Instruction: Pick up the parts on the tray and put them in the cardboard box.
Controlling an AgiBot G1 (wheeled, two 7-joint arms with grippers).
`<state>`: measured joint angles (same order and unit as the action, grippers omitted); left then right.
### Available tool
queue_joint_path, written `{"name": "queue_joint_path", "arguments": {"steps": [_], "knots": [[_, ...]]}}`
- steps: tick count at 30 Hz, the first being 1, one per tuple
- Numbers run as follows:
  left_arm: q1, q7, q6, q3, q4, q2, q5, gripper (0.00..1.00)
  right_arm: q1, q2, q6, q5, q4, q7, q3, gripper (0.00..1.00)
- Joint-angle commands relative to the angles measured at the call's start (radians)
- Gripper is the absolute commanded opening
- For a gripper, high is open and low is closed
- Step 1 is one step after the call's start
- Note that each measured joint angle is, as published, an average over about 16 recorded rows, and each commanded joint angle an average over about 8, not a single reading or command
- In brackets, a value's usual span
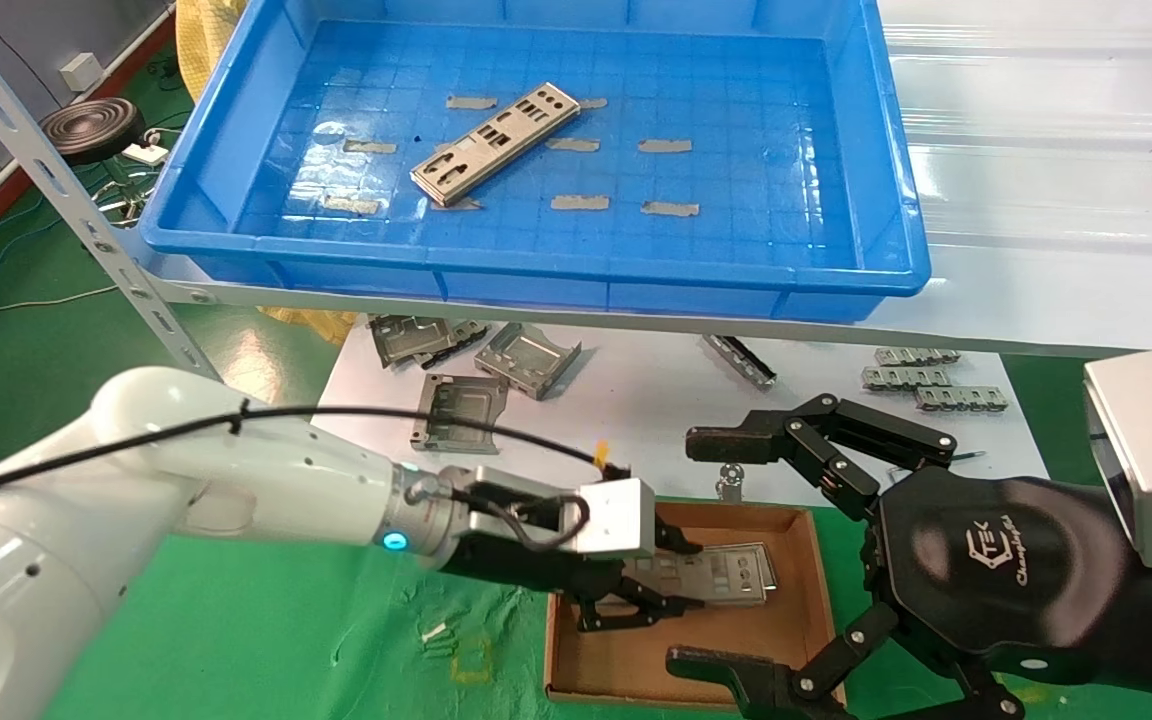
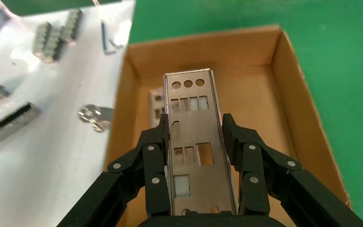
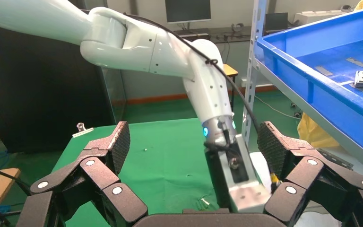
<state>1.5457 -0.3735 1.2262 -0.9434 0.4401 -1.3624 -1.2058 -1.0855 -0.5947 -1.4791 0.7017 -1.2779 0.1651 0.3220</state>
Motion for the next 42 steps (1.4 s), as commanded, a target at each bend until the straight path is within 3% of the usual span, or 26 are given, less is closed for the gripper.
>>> {"name": "queue_joint_path", "arguments": {"steps": [1, 4, 12, 19, 33, 42], "knots": [[-0.009, 0.007, -0.017, -0.018, 0.014, -0.002, 0.004, 0.67, 0.0, 0.0, 0.0, 0.0, 0.0, 0.0, 0.0, 1.0], [-0.018, -0.009, -0.05, -0.04, 0.032, -0.001, 0.016, 1.0, 0.0, 0.0, 0.0, 0.0, 0.0, 0.0, 0.0, 1.0], [-0.025, -0.016, -0.137, -0.09, 0.041, -0.001, 0.053, 1.0, 0.0, 0.0, 0.0, 0.0, 0.0, 0.0, 0.0, 1.0], [-0.013, -0.011, -0.129, -0.113, 0.034, 0.003, 0.117, 1.0, 0.0, 0.0, 0.0, 0.0, 0.0, 0.0, 0.001, 1.0], [0.0, 0.018, 0.223, -0.032, -0.111, 0.069, 0.358, 1.0, 0.0, 0.0, 0.001, -0.001, 0.0, -0.001, 0.001, 1.0], [-0.006, 0.022, 0.252, -0.02, -0.126, 0.076, 0.38, 1.0, 0.0, 0.001, 0.001, -0.001, 0.0, -0.001, 0.001, 1.0]]}}
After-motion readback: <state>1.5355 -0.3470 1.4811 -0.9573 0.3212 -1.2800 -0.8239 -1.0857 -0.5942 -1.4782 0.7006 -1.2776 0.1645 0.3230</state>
